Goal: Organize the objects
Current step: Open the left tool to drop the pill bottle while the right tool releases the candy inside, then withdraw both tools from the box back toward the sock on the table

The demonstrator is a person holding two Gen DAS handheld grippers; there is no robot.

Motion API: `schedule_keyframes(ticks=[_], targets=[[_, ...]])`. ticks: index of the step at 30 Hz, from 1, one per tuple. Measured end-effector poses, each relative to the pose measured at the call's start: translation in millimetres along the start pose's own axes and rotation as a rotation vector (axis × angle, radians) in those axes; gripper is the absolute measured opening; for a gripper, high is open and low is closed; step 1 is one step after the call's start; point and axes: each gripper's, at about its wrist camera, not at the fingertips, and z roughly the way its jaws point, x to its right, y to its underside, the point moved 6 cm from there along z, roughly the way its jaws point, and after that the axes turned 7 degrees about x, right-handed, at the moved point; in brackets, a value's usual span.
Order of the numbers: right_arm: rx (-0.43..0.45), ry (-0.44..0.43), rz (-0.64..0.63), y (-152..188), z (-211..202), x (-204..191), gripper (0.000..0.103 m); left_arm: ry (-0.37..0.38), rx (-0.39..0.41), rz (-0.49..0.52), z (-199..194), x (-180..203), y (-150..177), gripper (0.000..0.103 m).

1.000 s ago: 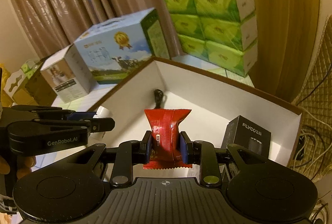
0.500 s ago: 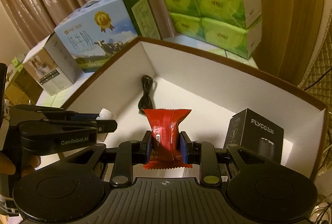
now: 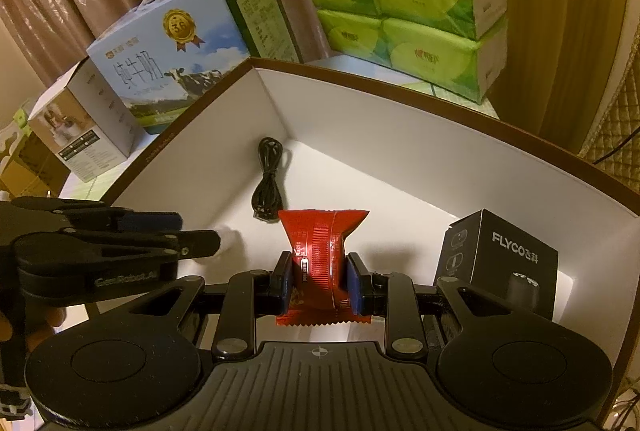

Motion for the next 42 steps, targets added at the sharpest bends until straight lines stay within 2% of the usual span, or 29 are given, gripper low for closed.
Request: schedule_keyframes(ticks=[4, 9, 11, 15, 17, 26, 32, 42], targets=[[0.015, 0.000, 0.009, -1, 2, 0, 0.025, -0.002, 0.009, 0.001, -4, -2, 1, 0.049], [0.046, -0.026, 0.046, -6, 0, 0, 0.028, 0.003, 0.023, -0.005, -10, -4, 1, 0.055], [0.050, -0.025, 0.043, -6, -3, 1, 0.038, 0.008, 0.027, -0.008, -13, -4, 2, 0.057], [0.056, -0.015, 0.027, -4, -12, 2, 0.051, 0.013, 0.035, -0.013, -21, -4, 4, 0.061], [0.060, -0.007, 0.020, -3, -18, 2, 0.062, 0.017, 0.037, -0.018, -25, -4, 5, 0.062], [0.111, 0.001, -0.001, 4, -55, -3, 0.087, 0.022, 0.074, -0.055, -55, -3, 9, 0.068], [0.152, -0.001, -0.003, 13, -87, -7, 0.094, 0.030, 0.116, -0.092, -88, -3, 17, 0.074], [0.188, -0.011, 0.027, 31, -131, -18, 0.096, 0.059, 0.164, -0.139, -140, 3, 39, 0.075]])
